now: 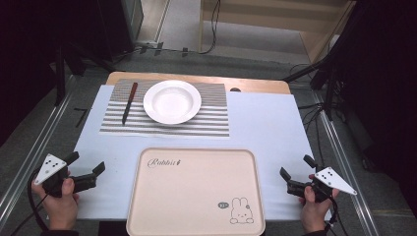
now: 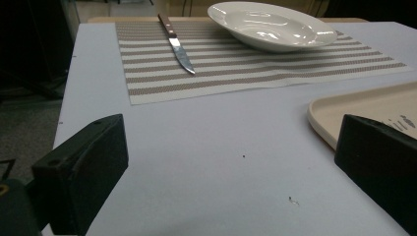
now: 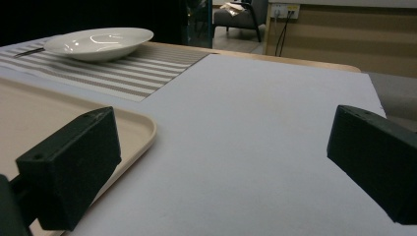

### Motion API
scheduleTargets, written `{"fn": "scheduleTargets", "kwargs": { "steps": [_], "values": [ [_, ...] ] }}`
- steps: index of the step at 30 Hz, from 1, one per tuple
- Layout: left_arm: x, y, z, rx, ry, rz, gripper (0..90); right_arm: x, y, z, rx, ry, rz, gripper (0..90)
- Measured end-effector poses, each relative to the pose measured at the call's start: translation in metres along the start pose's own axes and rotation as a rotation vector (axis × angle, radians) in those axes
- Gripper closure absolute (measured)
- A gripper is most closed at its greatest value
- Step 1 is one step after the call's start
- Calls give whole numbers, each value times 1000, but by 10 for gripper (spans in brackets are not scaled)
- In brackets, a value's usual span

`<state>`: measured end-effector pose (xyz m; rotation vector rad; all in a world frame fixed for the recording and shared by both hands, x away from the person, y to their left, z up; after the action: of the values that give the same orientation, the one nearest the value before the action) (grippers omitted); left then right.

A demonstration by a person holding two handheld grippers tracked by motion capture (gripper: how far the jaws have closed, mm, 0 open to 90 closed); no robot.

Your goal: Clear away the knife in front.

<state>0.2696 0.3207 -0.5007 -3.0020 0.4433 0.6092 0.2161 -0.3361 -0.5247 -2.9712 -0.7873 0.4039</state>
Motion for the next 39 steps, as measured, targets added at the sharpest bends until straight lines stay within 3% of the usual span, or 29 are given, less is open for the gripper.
{"fn": "scheduleTargets", "kwargs": {
  "steps": [11,14,19,23,34,39],
  "values": [
    [0,2,-3,10,-5,-8,17,0,0,0,-2,0,-2,0],
    [0,5,-6,-18,-21,-10,0,1,-1,0,-2,-2,-3,0],
    [0,7,-12,-28,-45,-33,0,1,0,0,-5,-2,-10,0],
    [0,5,-18,-53,-48,-24,0,1,-1,0,-7,-2,-16,0],
    [26,9,-49,-23,-76,13,0,1,0,0,-6,-5,-23,0],
    [38,9,-58,-22,-95,-1,12,1,0,0,-8,-7,-23,0]
  ]
}}
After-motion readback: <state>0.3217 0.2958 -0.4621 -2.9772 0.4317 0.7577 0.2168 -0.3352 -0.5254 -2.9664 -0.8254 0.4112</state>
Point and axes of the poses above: each handheld gripper's, and its own axes: x roughly forward along the jaws, z roughly out of its underside, y roughly to its right, the point moved 3 cm from there along x, roughly forward along the jaws, and after that the axes turned 9 degrees about -z, right-handed, at the moved point
